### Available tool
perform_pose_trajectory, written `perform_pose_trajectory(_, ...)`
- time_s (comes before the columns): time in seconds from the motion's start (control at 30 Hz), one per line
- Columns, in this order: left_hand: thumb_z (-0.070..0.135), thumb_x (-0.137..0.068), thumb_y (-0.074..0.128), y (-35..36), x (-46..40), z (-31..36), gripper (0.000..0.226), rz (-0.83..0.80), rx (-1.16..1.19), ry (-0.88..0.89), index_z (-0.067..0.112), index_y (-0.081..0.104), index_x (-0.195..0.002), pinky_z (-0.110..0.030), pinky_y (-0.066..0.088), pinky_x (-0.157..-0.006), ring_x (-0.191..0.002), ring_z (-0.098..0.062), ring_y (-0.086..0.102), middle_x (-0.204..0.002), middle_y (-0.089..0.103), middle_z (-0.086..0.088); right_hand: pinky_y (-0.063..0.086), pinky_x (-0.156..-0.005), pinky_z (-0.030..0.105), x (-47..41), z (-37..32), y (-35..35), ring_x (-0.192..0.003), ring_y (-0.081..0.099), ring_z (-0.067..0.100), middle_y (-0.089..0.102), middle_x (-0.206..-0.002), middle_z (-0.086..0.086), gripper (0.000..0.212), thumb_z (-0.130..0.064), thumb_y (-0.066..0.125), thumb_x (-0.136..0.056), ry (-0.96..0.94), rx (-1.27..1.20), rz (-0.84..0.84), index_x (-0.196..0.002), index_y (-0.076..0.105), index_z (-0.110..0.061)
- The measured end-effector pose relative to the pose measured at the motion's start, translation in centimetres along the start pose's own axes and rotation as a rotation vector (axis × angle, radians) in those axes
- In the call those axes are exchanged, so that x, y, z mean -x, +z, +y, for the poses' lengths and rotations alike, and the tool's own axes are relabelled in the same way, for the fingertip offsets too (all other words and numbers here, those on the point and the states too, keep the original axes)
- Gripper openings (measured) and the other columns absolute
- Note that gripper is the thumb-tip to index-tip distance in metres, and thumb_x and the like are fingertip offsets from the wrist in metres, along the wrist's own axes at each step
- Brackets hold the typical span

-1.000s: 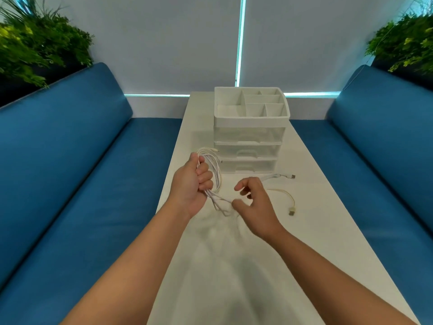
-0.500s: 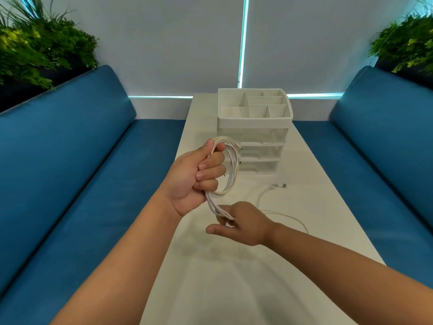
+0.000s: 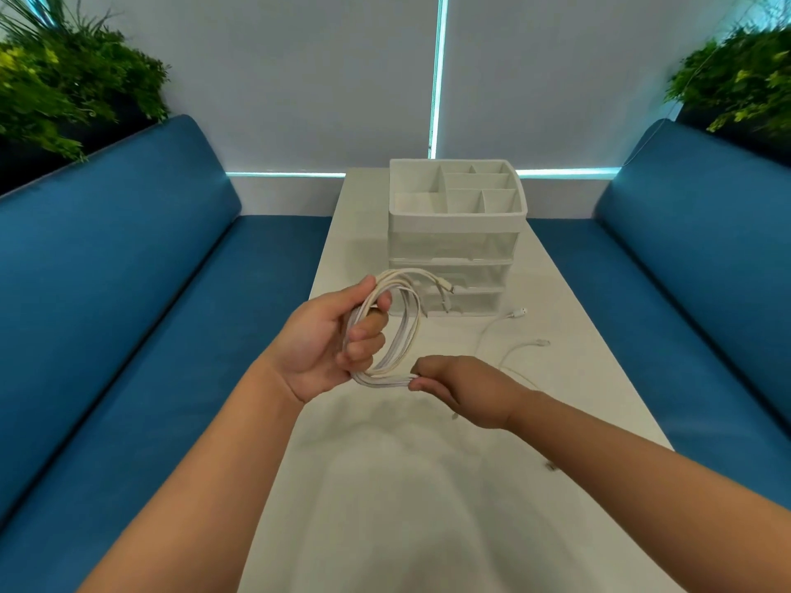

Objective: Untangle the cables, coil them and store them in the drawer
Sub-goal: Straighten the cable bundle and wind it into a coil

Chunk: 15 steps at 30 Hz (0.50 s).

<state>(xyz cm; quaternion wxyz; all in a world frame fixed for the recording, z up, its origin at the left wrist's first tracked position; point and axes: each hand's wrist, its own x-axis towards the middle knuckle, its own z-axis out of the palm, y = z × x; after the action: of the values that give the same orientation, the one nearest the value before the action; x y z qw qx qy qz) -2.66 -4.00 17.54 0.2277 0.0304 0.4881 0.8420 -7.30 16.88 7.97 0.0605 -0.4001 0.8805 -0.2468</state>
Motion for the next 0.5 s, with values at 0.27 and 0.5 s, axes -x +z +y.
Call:
perform_pose_trajectory(0.27, 0.036, -0.104, 0.031, 0.4, -0.3, -0.9, 0.045, 0.054, -0.134, 0.024, 0.011, 0.069, -0.104, -0.012, 0.033, -0.033, -0.03, -0.005, 0.04, -0.058, 0.063, -0.003, 0.035, -0.061, 0.032, -1.1, -0.4, -1.0, -0.057, 0.044, 0.019, 0.049, -0.056, -0.004, 0.049, -0.052, 0.034, -0.099, 0.048, 0.256, -0.173, -0.073, 0.053, -0.016)
perform_pose_trajectory(0.5, 0.04, -0.101, 0.035, 0.9, -0.1, -1.9, 0.042, 0.021, -0.165, -0.066, 0.012, 0.067, -0.1, -0.02, 0.043, -0.042, -0.045, -0.017, 0.063, -0.065, 0.07, -0.011, 0.046, -0.058, 0.029, -0.6, 0.4, -0.7, -0.052, 0.061, 0.02, 0.049, -0.054, -0.002, 0.043, -0.042, 0.053, -0.095, 0.402, -0.488, -0.246, -0.063, 0.041, -0.017)
